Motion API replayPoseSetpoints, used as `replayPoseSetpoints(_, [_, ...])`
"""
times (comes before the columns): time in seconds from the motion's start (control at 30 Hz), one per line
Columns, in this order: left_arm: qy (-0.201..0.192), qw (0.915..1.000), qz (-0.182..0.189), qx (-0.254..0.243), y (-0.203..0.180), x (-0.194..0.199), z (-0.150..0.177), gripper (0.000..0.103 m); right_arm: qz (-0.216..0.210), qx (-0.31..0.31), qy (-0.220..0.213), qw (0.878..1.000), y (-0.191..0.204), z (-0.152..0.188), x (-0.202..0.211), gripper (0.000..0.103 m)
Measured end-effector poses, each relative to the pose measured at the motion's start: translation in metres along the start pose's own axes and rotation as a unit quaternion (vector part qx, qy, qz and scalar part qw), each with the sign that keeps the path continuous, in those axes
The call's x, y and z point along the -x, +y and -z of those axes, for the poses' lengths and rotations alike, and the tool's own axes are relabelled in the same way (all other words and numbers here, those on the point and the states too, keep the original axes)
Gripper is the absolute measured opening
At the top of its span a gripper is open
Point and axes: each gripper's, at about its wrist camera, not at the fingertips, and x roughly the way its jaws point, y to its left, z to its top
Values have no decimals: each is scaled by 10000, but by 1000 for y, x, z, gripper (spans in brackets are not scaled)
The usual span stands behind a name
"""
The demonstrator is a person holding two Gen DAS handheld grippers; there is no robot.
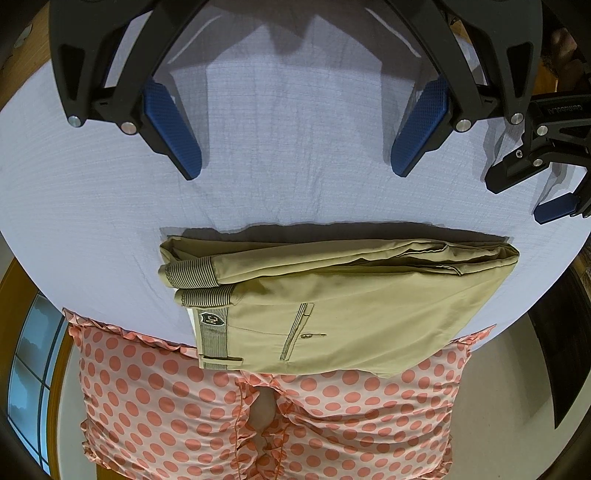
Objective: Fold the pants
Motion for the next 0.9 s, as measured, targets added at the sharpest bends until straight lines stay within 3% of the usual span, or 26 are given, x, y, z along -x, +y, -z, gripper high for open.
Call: replayPoseSetpoints(0.9, [-19, 10000, -8, 44, 2, 1, -2, 101, -15, 12, -2, 10000, 0, -1, 0, 102])
